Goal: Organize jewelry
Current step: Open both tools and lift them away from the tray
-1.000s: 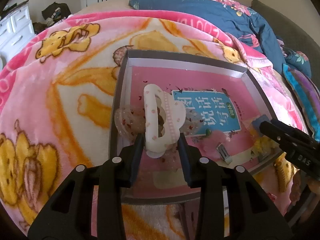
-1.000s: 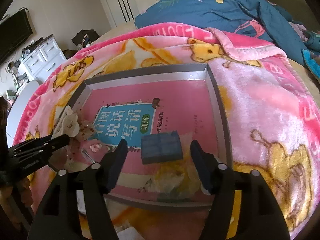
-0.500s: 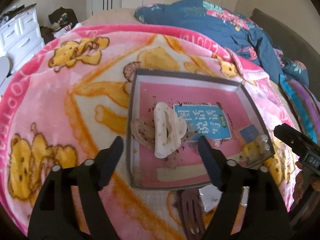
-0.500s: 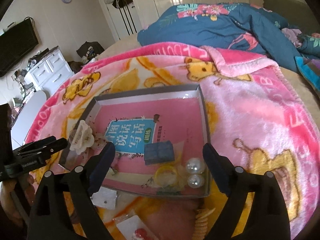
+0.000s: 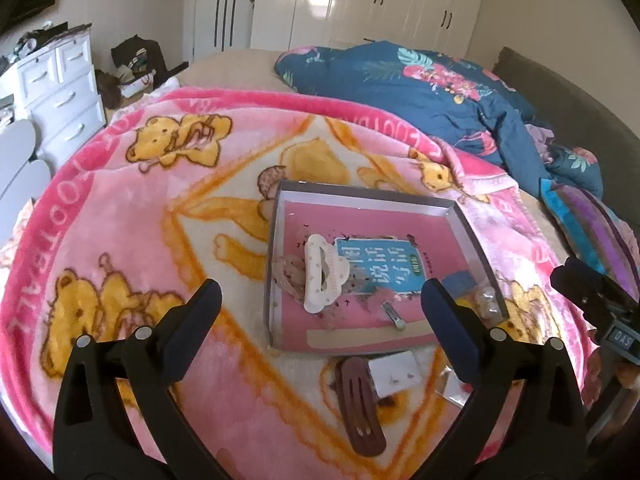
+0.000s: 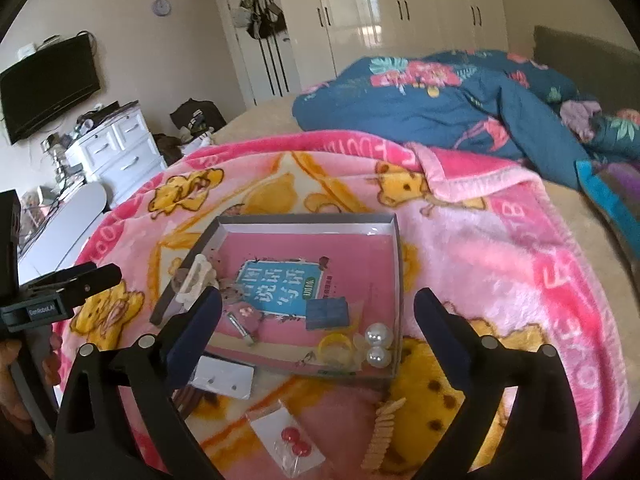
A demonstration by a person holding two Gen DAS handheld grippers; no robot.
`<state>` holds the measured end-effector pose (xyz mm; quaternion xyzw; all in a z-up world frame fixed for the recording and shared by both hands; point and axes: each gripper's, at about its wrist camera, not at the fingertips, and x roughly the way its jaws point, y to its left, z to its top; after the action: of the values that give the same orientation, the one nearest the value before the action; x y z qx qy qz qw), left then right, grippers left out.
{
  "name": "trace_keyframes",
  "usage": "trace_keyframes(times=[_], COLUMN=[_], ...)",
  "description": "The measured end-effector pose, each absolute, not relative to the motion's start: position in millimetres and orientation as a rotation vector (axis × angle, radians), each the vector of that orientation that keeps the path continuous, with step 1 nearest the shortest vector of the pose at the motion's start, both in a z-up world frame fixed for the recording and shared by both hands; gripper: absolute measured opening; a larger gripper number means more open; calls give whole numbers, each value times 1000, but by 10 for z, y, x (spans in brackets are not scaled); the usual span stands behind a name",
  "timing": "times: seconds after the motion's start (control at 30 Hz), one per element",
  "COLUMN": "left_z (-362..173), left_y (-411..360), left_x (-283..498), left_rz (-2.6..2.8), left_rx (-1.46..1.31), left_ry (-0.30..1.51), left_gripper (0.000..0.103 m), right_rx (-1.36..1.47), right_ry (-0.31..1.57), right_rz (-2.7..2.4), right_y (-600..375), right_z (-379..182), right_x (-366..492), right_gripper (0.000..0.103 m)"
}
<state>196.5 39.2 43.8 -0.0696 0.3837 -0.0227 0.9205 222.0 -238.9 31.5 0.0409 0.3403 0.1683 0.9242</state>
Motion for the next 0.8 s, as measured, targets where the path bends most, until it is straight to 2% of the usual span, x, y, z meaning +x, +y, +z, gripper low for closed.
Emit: trace_keyframes(times=[0.43,0.8], left_z=[586,449], left_y=[351,222], left_x=[1530,1239], left_rz=[-49,-78], left_rx=[-136,-119], left_ry=[743,770], left_gripper=[93,93], right_rx=[62,70], right_ry=[639,667], right_rz=[385,414], right_y=[-2437,-2525], right_z=[527,445], right_x=[1732,1441], right_gripper=[98,98])
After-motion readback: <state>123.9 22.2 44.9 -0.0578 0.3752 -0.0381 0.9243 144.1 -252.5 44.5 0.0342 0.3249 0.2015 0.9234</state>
